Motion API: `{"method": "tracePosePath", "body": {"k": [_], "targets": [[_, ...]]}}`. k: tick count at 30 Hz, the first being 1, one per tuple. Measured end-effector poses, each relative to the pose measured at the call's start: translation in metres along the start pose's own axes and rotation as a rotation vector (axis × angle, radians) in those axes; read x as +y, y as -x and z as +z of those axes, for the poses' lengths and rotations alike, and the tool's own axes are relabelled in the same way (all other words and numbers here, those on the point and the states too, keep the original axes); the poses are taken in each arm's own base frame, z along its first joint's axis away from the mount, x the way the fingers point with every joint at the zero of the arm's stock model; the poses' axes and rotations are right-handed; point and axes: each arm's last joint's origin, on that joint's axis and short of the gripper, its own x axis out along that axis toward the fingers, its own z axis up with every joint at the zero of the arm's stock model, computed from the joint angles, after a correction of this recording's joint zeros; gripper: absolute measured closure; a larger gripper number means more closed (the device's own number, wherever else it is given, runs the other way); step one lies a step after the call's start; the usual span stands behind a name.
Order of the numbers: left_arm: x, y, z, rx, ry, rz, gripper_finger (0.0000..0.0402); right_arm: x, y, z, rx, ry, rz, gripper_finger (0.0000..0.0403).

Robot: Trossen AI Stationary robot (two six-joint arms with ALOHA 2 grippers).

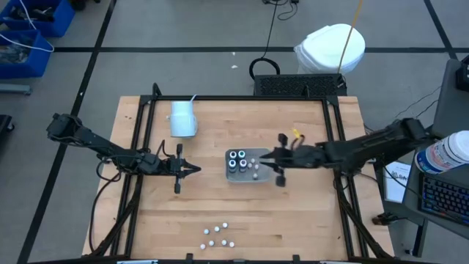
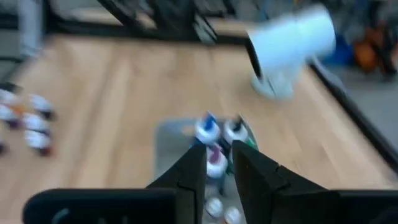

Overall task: Pick & Place food coloring
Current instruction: Put the small orange food coloring bottle into the white container

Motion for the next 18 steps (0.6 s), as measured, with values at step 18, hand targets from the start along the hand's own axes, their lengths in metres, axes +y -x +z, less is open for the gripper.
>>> {"method": "tracePosePath", "body": {"k": [18], "targets": [[0.000, 0.000, 0.001, -0.008, 0.021, 0.000, 0.0394, -0.013, 0.060, -0.098, -0.306, -0.039, 0.031, 0.0402]]}}
